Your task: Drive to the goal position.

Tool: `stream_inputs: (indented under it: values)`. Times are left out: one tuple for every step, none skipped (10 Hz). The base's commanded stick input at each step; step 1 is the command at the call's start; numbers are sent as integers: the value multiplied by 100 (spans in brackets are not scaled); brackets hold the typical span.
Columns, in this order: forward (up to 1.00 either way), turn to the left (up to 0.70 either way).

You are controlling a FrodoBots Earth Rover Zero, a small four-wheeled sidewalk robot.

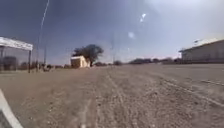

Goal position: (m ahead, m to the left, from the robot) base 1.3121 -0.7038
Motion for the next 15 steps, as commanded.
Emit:
stream_inputs:
  values:
    - [70, 0]
    - [70, 0]
    - [70, 0]
    - [70, 0]
    - [70, 0]
    - [70, 0]
    - [70, 0]
    - [70, 0]
    - [70, 0]
    - [70, 0]
    - [70, 0]
    - [70, 0]
    - [70, 0]
    - [70, 0]
    - [70, 0]
